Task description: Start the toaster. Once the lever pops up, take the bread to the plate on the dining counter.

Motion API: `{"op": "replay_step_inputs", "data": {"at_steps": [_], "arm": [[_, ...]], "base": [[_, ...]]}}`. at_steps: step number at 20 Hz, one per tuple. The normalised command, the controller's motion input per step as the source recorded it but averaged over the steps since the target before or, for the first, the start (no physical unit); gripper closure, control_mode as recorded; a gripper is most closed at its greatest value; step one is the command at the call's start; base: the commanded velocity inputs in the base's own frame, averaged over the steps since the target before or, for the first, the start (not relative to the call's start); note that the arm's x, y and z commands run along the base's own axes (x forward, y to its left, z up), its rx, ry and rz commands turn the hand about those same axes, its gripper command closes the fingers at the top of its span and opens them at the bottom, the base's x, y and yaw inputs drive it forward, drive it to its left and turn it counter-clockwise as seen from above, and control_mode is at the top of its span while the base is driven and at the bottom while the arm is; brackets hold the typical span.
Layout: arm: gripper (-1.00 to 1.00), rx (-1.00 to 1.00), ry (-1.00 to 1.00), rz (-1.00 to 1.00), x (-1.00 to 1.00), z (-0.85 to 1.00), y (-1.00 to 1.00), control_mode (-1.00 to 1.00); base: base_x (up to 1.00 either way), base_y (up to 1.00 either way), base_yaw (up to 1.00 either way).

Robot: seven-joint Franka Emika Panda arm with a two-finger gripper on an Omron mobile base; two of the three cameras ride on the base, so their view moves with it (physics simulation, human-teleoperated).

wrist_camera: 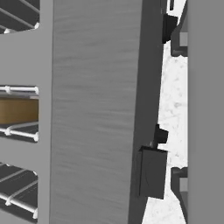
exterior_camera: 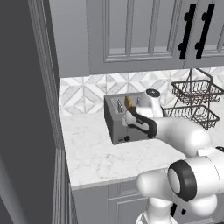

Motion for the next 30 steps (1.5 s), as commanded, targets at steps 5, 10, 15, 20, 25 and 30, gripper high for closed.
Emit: {"op": "replay_step_inputs", "data": {"at_steps": [5,10,15,20,25,30], "arm": [[-1.00,0.00,-0.04,-0.03,0.00,0.01,0.00,-1.00],[-1.00,0.00,0.00,-0.02,0.06,0.05,0.00,-1.00],[-1.00,0.00,0.00,-0.02,0.10,0.10,0.00,-1.00],[-1.00,0.00,0.00,-0.01,0.19,0.05,0.00,-1.00],[-1.00,0.03,0.00,-0.02,0.11,0.08,0.00,-1.00],[-1.00,0.06,0.00,-0.03,0.00,0.30,0.00,-1.00]], "base": [[0.00,0.00,0.00],[0.00,0.00,0.00],[0.00,0.00,0.00],[0.00,0.00,0.00],[0.00,0.00,0.00],[0.00,0.00,0.00]]}}
